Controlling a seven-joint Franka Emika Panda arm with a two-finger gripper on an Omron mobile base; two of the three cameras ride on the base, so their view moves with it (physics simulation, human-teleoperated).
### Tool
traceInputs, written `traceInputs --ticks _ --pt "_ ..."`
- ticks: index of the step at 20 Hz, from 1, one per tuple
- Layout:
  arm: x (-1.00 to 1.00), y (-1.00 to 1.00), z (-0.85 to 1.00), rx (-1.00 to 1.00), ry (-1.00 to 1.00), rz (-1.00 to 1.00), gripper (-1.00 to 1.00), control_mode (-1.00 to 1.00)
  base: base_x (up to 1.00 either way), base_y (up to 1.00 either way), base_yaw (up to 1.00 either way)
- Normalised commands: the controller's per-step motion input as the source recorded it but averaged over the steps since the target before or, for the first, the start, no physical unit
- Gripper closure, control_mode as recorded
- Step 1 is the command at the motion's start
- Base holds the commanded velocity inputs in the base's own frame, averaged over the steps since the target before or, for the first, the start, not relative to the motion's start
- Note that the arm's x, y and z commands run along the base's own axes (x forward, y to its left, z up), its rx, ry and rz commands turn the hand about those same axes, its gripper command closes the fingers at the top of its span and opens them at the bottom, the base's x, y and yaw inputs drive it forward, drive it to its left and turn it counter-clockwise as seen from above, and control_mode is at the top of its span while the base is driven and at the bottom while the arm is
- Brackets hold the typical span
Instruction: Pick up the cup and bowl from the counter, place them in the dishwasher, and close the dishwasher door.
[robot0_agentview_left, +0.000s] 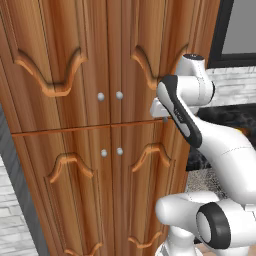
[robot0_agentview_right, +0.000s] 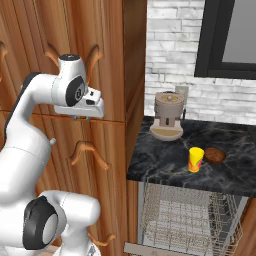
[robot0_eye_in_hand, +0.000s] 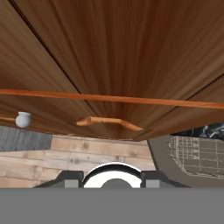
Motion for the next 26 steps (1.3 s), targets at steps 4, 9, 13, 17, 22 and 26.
traceInputs --ticks 4,9,13,17,22,26 --pt "0.0 -0.08 0.0 0.0 0.0 0.0 -1.0 -1.0 0.0 0.0 0.0" --pt "-0.12 -0.24 0.0 0.0 0.0 0.04 -1.0 -1.0 0.0 0.0 0.0" --pt "-0.26 -0.32 -0.02 0.0 -0.01 0.1 -1.0 -1.0 0.0 0.0 0.0" --pt "-0.27 -0.32 -0.05 0.0 -0.02 0.08 -1.0 -1.0 0.0 0.0 0.0" --pt "-0.2 -0.39 -0.09 0.0 -0.01 0.07 -1.0 -1.0 0.0 0.0 0.0" --pt "-0.1 -0.44 -0.2 0.0 0.0 0.06 -1.0 -1.0 0.0 0.0 0.0"
